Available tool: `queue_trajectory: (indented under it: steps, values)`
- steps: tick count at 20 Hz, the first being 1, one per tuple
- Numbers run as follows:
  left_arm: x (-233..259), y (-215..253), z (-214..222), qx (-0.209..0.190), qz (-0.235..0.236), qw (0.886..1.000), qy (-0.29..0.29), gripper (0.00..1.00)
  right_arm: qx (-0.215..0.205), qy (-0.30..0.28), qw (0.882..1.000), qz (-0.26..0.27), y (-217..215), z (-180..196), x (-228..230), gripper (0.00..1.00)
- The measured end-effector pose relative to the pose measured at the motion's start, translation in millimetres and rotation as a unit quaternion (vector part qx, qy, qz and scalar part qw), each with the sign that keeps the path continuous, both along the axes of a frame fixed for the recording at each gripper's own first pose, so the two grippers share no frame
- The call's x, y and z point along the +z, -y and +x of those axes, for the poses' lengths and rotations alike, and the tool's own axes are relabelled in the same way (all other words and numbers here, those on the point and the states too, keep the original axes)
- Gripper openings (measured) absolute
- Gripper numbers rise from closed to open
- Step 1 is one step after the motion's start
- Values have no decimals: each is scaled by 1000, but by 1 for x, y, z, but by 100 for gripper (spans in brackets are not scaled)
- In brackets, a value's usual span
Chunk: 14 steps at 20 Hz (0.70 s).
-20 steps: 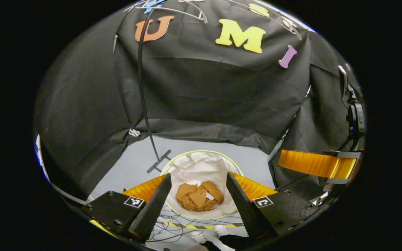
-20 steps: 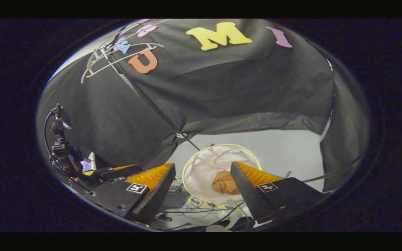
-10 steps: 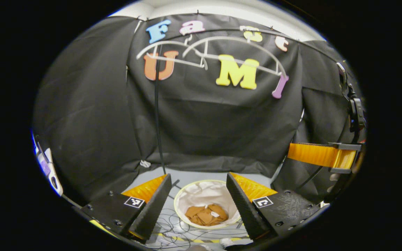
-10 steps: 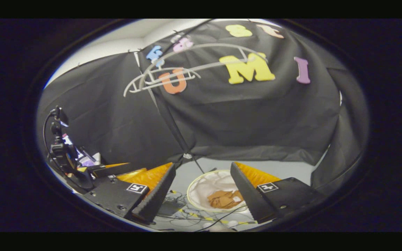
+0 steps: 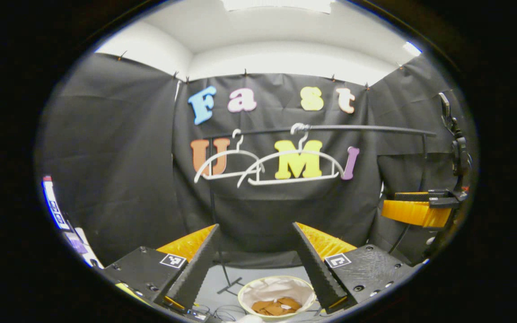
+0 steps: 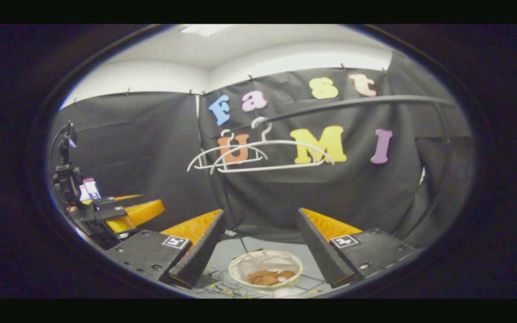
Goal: Grasp the clothes on the hanger with both hands and then place them into the laundry hamper below.
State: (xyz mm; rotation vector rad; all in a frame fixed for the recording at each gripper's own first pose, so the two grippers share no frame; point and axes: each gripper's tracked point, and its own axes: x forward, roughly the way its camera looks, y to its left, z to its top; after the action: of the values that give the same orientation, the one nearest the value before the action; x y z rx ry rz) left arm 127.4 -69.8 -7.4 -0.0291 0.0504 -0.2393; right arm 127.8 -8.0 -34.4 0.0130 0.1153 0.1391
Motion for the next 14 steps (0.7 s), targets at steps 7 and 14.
queue_trajectory:
  steps: [7,14]
  values:
    - [72,35,-82,23,-4,997,67,100,-3,98,995,-7,45,-95,71,100]
    - [90,55,-180,61,21,994,93,99,-19,140,990,-25,84,-182,78,99]
